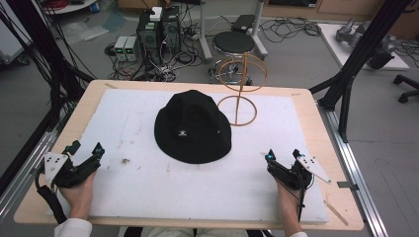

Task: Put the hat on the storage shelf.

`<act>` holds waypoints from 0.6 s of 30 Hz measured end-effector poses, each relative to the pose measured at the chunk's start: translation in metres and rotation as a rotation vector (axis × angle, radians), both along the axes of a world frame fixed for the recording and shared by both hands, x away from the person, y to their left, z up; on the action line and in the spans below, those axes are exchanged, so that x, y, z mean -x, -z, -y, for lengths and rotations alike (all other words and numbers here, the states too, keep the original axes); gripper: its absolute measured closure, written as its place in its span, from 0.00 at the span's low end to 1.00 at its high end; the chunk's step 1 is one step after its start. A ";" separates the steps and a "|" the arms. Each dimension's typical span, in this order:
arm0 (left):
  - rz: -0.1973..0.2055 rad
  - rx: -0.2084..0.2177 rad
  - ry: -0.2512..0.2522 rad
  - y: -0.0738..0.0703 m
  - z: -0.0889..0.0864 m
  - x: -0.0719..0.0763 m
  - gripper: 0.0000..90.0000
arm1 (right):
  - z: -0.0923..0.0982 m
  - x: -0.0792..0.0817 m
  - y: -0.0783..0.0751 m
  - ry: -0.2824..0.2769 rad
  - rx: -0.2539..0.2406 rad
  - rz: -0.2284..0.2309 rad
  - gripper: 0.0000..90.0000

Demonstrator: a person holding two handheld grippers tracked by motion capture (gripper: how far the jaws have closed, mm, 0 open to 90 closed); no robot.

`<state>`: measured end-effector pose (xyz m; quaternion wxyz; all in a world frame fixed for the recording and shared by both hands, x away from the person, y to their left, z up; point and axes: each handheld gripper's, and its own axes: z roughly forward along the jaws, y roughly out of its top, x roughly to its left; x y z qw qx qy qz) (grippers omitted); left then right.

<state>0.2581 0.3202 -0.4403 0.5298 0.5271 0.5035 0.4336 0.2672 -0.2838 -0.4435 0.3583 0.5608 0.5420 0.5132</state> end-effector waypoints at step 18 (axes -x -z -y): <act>-0.002 0.007 0.001 0.000 0.001 -0.002 0.28 | 0.001 0.001 0.000 0.004 0.002 0.001 0.07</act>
